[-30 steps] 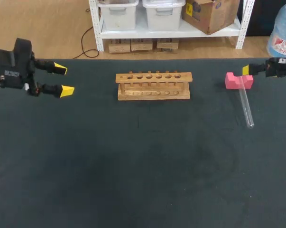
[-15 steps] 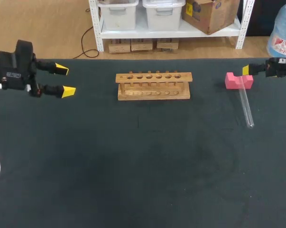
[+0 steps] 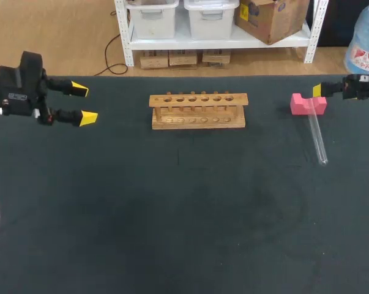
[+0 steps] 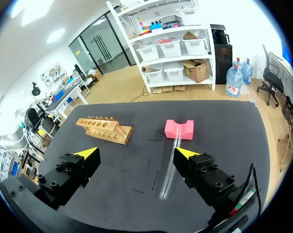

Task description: Grasp the test tube, adjust it, and insert it.

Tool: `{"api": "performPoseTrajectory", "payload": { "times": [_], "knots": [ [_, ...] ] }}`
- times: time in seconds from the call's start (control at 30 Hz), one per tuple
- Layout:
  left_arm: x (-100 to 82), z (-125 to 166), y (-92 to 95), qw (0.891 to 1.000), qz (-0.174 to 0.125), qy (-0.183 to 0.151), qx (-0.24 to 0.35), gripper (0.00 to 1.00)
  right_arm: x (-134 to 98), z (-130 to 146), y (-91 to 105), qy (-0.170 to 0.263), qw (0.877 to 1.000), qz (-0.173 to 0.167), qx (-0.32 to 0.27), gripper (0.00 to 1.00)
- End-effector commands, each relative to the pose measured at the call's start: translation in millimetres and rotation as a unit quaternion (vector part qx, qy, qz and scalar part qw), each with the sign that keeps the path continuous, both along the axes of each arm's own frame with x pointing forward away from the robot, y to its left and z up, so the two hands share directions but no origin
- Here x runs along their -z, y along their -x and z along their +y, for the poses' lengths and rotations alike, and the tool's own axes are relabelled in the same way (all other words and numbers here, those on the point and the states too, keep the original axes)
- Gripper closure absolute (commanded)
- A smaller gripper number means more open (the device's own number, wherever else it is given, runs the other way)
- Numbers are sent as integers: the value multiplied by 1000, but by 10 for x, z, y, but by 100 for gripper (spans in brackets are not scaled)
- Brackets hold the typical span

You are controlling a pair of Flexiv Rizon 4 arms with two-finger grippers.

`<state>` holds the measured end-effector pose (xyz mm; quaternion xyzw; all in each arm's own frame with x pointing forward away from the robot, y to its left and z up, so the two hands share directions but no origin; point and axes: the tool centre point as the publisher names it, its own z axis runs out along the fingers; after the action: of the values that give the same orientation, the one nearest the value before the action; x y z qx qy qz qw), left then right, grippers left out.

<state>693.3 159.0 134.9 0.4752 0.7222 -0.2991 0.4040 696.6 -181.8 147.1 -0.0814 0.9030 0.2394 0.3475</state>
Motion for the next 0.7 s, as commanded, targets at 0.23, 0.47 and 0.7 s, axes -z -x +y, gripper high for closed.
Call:
{"api": "performPoseTrajectory", "payload": {
  "times": [0.23, 0.47, 0.7],
  "knots": [
    [12, 7, 8, 1000, -2, 2, 0, 0, 27, 55, 74, 60, 996, -58, 26, 0],
    [12, 7, 8, 1000, -2, 2, 0, 0, 197, 156, 94, 66, 988, -99, 97, 0],
    [12, 7, 8, 1000, -2, 2, 0, 0, 424, 307, 88, 116, 973, -140, 143, 0]
  ]
}}
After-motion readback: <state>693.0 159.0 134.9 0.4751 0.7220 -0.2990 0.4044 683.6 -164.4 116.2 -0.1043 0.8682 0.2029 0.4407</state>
